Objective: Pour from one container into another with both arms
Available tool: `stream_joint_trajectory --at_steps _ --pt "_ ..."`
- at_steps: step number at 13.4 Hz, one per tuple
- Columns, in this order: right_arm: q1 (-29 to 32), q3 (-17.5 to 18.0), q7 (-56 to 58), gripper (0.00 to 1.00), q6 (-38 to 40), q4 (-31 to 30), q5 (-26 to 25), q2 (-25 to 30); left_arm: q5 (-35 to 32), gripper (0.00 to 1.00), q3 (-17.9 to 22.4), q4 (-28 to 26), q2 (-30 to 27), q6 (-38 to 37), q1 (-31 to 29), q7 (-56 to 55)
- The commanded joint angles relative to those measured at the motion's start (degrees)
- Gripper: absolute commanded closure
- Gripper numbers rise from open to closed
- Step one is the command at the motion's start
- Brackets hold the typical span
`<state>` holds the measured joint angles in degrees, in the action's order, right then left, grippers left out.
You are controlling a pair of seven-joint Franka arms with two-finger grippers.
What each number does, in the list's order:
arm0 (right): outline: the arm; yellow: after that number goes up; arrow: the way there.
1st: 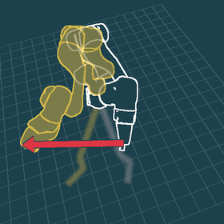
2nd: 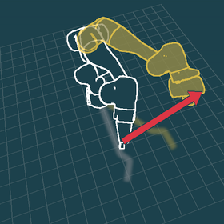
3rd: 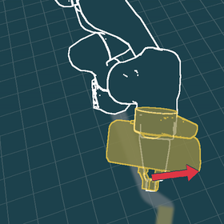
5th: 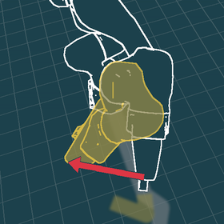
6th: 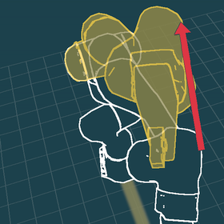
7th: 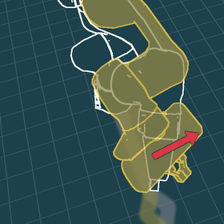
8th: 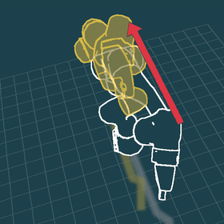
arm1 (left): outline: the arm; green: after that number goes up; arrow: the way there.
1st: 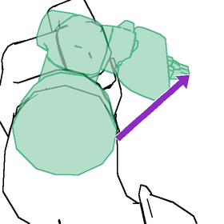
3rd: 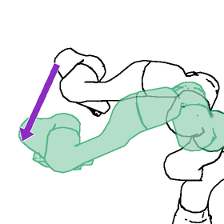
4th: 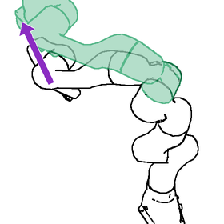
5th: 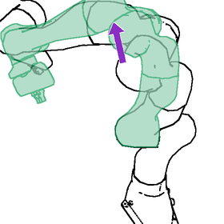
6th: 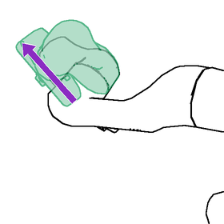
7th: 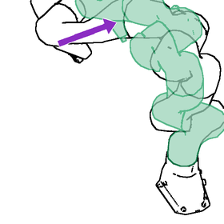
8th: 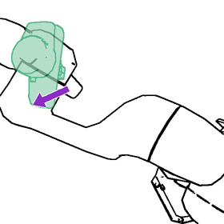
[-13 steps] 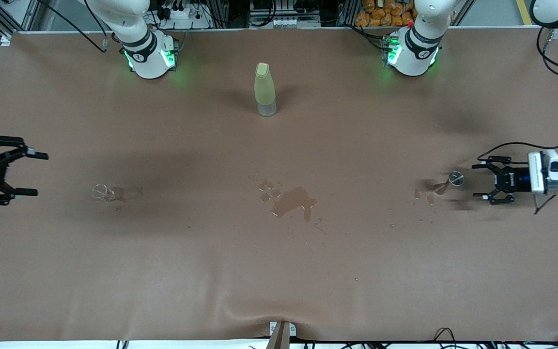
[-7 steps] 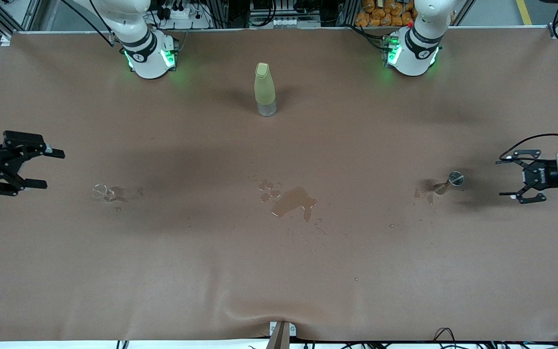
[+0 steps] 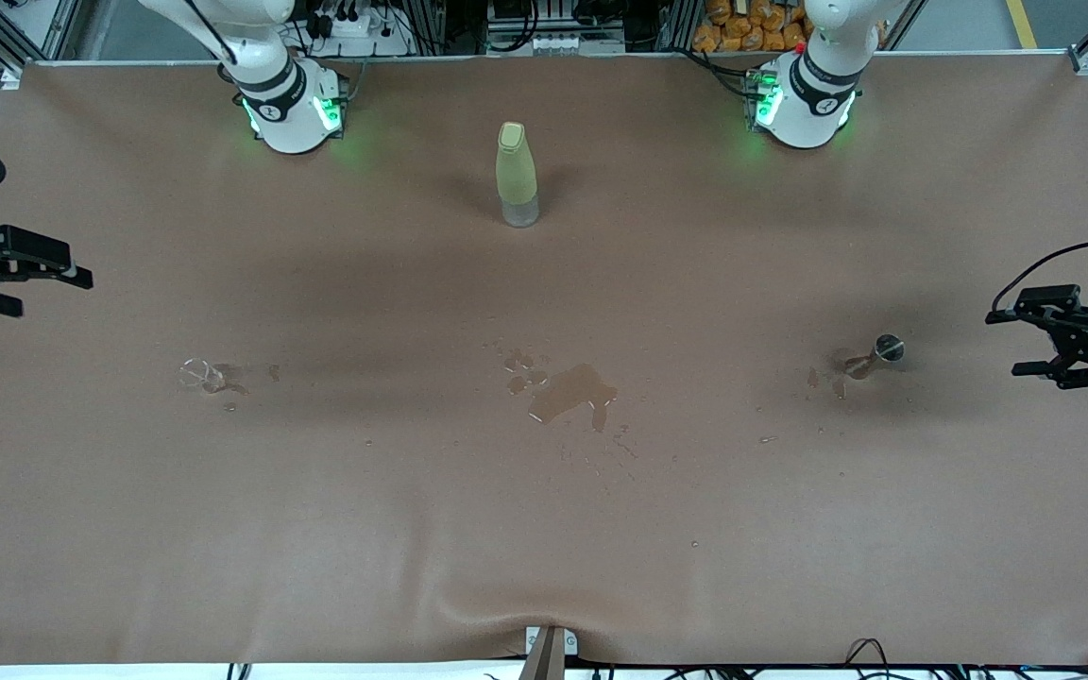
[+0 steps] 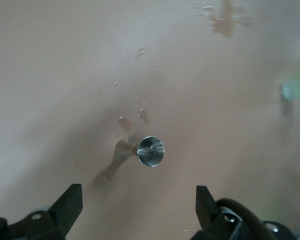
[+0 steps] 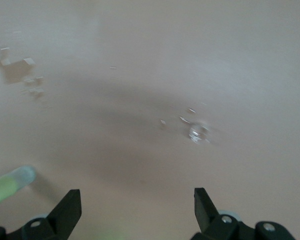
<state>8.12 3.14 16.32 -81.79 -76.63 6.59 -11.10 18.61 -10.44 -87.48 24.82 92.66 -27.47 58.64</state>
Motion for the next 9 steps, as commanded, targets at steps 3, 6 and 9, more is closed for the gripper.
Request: stream_joint_trajectory --at_steps 3,6,9 --pt "-0.6 -0.9 -6.5 0.00 -14.4 -18.2 -3.9 9.4 -12.0 0.00 0.2 1.7 -3.5 0.2 8.3 -32.1" --pt "-3.1 -2.2 -15.5 0.00 -11.4 -19.5 -4.2 11.0 -15.5 0.00 0.1 4.5 -4.0 0.2 13.0 -46.6" --pt "-2.5 -2.7 -19.1 0.00 -10.1 -18.8 -4.0 10.4 -15.4 0.00 0.3 7.2 -3.9 0.2 14.0 -53.9"
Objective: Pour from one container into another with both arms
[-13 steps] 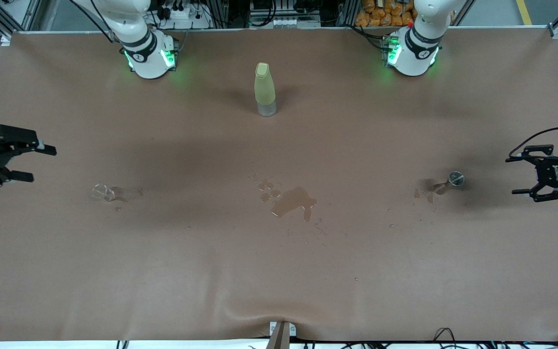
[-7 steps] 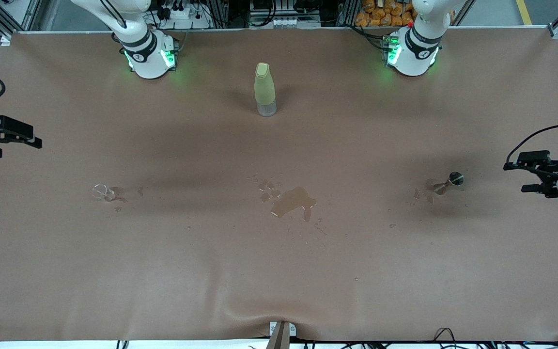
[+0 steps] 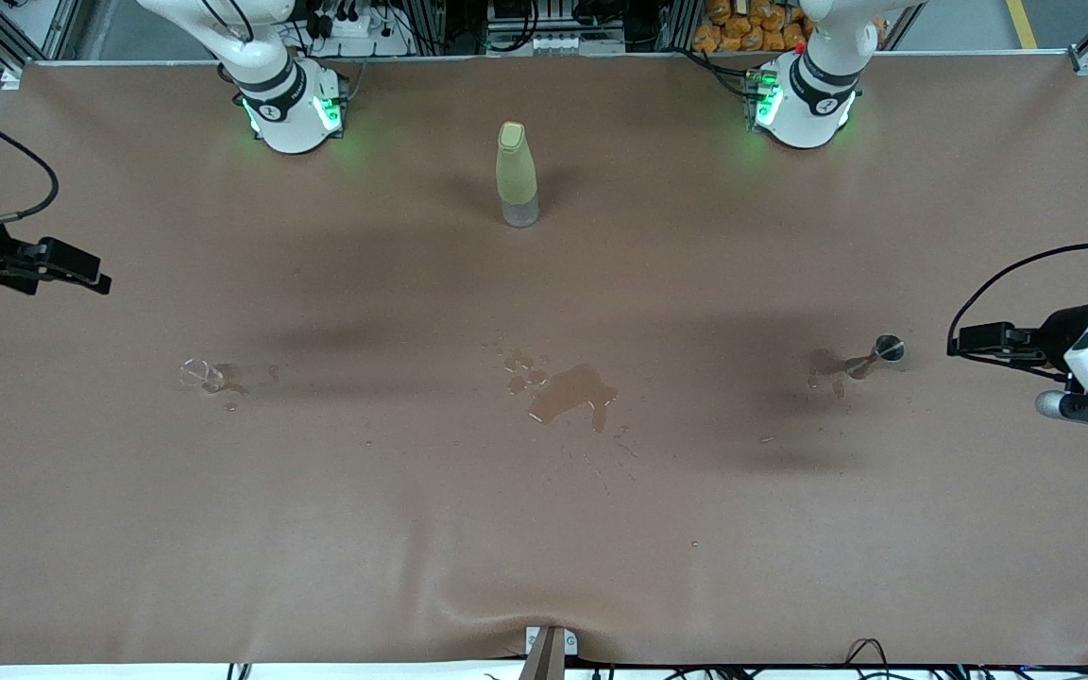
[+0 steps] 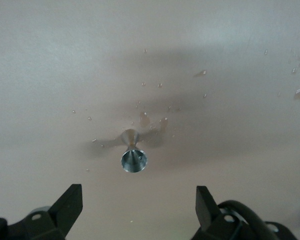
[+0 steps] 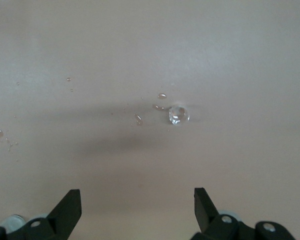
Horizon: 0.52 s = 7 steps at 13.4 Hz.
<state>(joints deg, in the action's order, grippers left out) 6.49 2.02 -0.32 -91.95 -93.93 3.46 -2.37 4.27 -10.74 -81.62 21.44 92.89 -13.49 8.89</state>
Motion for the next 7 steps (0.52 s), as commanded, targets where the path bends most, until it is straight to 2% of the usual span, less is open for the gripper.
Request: stream_joint_trajectory --at_steps 1,4,6,7 --pt "-1.1 -2.7 -2.5 0.00 0.1 -1.5 -0.8 1.7 -1.0 0.00 0.2 1.6 -0.4 0.0 0.2 -8.1" --pt "-0.8 -3.2 -2.0 0.00 -1.4 -1.5 -1.8 1.6 -1.7 0.00 0.4 1.5 -1.1 -0.4 1.4 -10.9" --pt "-0.8 -3.2 -1.9 0.00 -3.2 -1.5 -3.5 1.6 -3.3 0.00 0.5 0.6 -3.1 -2.3 1.8 -19.5" --pt "-0.8 -3.2 -2.0 0.00 -3.1 -1.2 -4.0 1.6 -6.4 0.00 0.4 0.9 -3.8 -2.4 1.7 -23.8"
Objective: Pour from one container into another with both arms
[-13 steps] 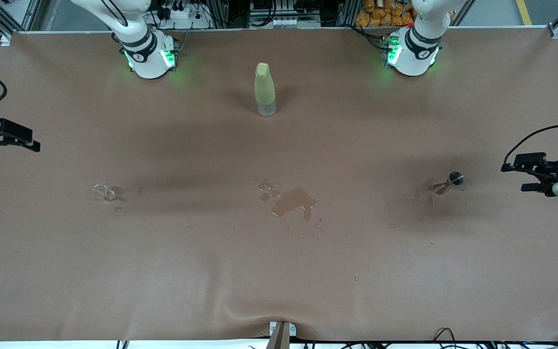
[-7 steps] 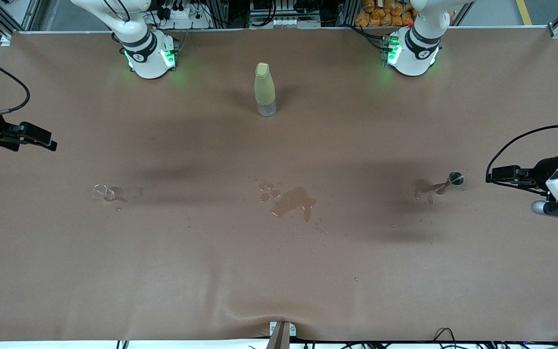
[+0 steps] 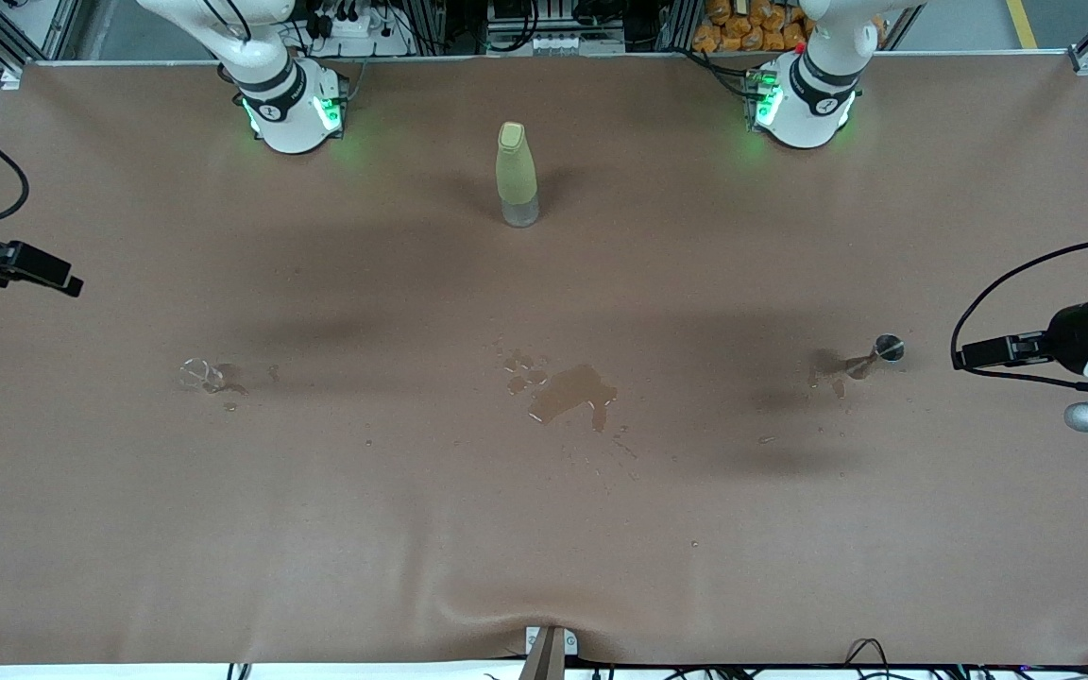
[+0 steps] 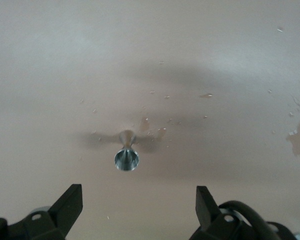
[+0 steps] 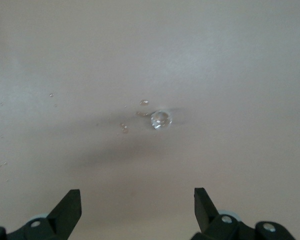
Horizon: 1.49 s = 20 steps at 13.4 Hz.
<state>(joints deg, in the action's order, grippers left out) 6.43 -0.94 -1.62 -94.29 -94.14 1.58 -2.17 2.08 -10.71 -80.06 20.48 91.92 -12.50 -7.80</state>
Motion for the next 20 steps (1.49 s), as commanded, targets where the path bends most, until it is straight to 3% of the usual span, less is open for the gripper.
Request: stream_joint_trajectory --at_steps 1,9,14,15,19,20 --pt "-0.7 -0.3 -0.6 0.00 -0.8 -0.6 -2.1 1.4 -6.2 0.00 0.3 -0.5 -3.4 -1.4 0.7 -7.5" --pt "-0.7 -1.7 2.2 0.00 0.5 0.6 -1.2 0.7 -5.8 0.00 -2.1 -2.3 -5.0 8.6 0.5 -12.9" --pt "-0.7 -1.7 2.2 0.00 0.5 0.7 -1.2 0.6 -2.9 0.00 -1.7 -3.2 -5.6 8.5 1.6 -12.8" --pt "-0.8 -1.7 2.2 0.00 0.4 0.7 -1.2 0.6 -2.8 0.00 -0.4 -3.6 -5.9 8.8 3.2 -12.6" --pt "-1.2 -1.6 2.1 0.00 0.4 1.5 -1.2 0.4 -0.3 0.00 13.7 -4.7 -6.9 9.0 15.3 -7.3" --pt "-1.2 -1.6 2.1 0.00 0.4 1.5 -1.2 0.4 -0.3 0.00 15.4 -5.6 -7.6 9.1 17.0 -6.7"
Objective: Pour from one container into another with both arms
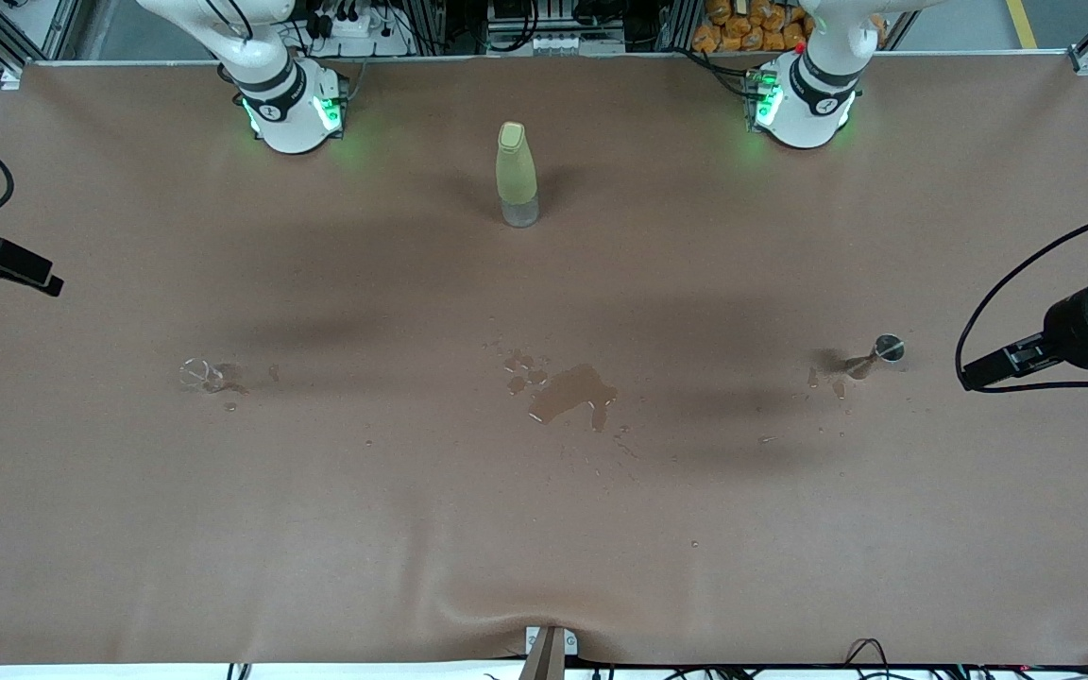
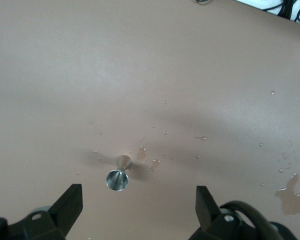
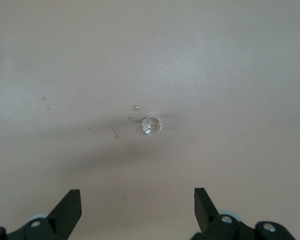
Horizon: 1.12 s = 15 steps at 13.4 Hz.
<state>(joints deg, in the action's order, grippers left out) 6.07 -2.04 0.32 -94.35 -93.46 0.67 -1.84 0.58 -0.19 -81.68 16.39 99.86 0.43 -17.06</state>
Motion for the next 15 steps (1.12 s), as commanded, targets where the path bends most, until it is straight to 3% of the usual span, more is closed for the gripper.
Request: stream_joint_trajectory --at_steps 1,6,8,11,15 --pt "-0.8 -0.5 0.2 0.00 0.5 0.8 -0.3 0.1 1.3 0.00 4.9 -4.1 -3.6 1.2 3.7 2.6" --pt "-0.4 -0.5 0.3 0.00 0.5 0.9 -0.3 -0.3 2.1 0.00 4.1 -3.2 -3.7 0.5 2.0 3.2" --pt "-0.7 -0.5 0.3 0.00 0.5 0.8 -0.3 -0.4 2.7 0.00 4.1 -1.9 -3.6 -3.1 2.5 2.2" --pt "-0.2 -0.5 0.3 0.00 0.5 0.8 -0.3 -0.4 6.7 0.00 4.2 -1.2 -3.6 -4.6 2.5 -1.9" --pt "-0.4 -0.5 0.2 0.00 0.3 0.8 0.0 -0.4 5.3 0.00 4.1 -1.2 -3.6 -4.8 2.6 -1.8"
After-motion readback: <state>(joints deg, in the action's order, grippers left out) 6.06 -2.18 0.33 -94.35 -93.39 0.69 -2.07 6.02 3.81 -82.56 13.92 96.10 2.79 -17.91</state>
